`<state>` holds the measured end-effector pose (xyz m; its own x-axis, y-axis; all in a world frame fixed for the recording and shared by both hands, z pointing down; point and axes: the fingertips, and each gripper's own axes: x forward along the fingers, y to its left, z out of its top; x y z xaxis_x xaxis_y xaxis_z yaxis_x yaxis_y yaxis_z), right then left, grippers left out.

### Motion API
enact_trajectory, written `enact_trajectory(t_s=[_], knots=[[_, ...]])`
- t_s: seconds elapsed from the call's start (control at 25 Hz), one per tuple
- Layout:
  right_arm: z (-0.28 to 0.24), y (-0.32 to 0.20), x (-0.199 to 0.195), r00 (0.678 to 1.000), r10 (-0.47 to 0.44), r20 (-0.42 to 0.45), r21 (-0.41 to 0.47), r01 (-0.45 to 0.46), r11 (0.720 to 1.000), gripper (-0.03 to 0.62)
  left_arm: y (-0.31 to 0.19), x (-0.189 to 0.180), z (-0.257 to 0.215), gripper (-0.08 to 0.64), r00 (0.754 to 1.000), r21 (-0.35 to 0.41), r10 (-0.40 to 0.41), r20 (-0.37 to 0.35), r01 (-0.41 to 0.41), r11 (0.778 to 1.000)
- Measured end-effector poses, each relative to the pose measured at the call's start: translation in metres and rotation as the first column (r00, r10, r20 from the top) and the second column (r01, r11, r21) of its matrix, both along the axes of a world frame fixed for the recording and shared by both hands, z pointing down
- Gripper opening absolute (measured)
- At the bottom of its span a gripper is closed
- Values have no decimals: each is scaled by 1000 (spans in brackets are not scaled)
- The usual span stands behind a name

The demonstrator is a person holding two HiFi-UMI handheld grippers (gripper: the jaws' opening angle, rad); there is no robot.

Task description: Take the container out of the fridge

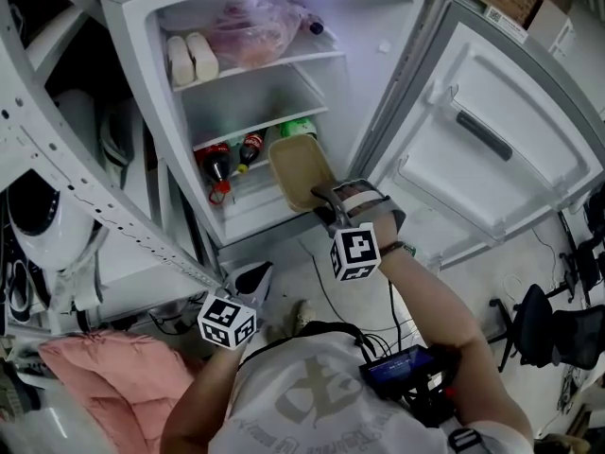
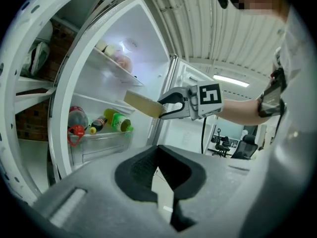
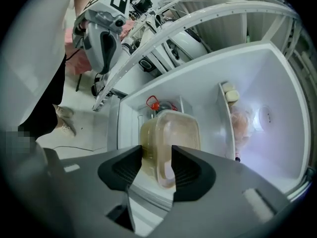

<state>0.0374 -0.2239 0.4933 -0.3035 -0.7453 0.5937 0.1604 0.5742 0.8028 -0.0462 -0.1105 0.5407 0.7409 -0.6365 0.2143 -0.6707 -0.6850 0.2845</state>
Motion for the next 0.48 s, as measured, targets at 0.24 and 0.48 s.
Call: enact_trajectory(t_s=[0.24,0.48], knots=[[5,30,1,997,-74,4,28,74,997,199,7,0,4,0,1000,-6,-30,7,30,1000],[3,52,-10,981,-189,35,35,187,982,199,19,-5,0,0,991,0,-132,22,132,991]])
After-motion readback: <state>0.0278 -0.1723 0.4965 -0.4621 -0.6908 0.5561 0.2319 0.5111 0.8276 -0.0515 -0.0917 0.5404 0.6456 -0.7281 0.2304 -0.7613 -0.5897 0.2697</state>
